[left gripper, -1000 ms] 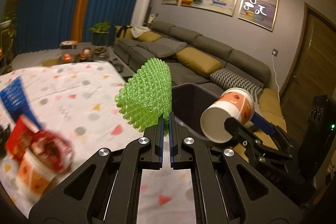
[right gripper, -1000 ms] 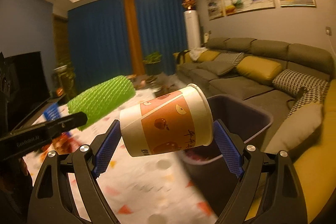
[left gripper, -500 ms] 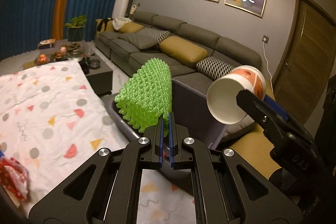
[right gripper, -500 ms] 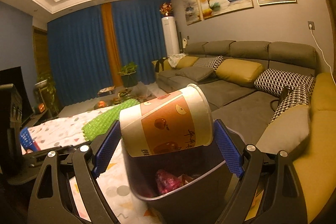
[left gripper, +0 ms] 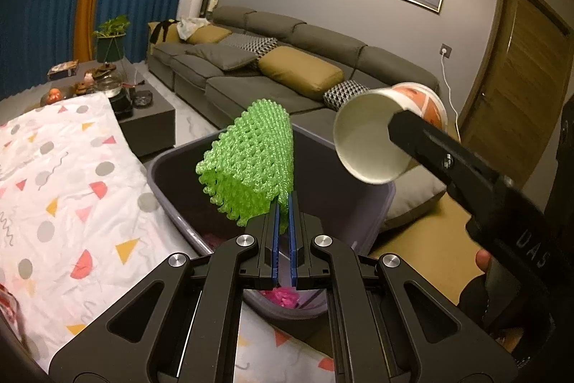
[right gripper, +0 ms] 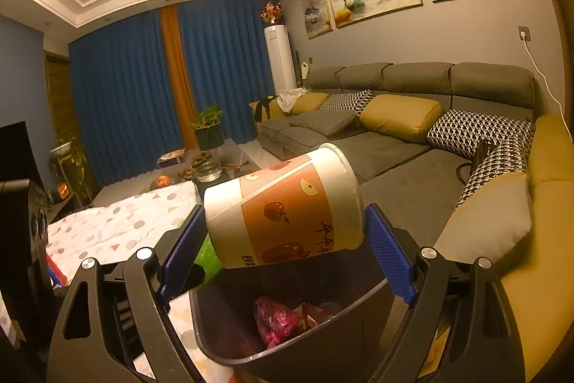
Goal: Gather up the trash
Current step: 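Carry the paper cup and green foam net over the grey bin, then open both tools over the grey bin to drop the cup and net, then move both open tools back over the remaining trash on the table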
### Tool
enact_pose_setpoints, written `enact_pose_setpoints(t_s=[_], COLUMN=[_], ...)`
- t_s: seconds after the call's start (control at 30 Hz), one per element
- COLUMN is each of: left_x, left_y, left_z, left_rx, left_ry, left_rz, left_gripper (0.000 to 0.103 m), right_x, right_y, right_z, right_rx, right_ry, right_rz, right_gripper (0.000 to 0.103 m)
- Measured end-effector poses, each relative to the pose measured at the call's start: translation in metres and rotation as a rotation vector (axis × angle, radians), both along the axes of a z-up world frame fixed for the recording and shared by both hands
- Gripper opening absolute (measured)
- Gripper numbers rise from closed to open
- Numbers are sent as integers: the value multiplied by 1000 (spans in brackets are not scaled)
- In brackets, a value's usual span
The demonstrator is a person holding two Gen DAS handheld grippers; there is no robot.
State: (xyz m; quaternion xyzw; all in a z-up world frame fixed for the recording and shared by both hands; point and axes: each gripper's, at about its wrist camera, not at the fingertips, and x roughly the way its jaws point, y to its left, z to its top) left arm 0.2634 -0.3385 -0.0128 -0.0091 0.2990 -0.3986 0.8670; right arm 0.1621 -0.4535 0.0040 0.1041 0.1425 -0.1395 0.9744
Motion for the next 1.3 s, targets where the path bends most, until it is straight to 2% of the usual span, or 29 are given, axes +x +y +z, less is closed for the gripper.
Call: enact_pose_setpoints(t_s=[0.2,0.27,0.33,0.37,0.4,0.43,0.53,0.7,1.0,1.1,1.3], left_x=[3,4,4,3,2,-1,-7,-30,-70,-78,-94], left_y=[-6,-7,-3,2,8,16,42,96,182,208,269], left_z=[-9,-13,-15,-16,-15,-15,-13,-6,5,4,-8], left_rx=[-19,-6,-1,-2,-5,-10,-8,-8,33,48,76], left_ry=[33,39,39,39,34,24,3,-41,-111,-115,-105], left_rz=[-35,-41,-38,-27,-8,14,86,236,474,548,679], left_gripper=[5,18,44,50,66,76,86,94,97,97,97], right_x=[5,6,8,9,10,12,16,24,15,2,-23], right_y=[-2,-3,-2,-2,-2,0,1,7,28,43,95], right_z=[-2,-2,-2,-2,-3,-3,-5,-9,9,15,16], right_rx=[15,20,23,23,24,25,28,35,-9,-27,-54], right_ry=[4,7,8,8,9,12,19,31,17,-2,-20], right_rz=[-3,-4,-6,-7,-7,-5,-1,2,23,44,159], right_gripper=[84,84,85,85,85,85,85,85,89,91,94])
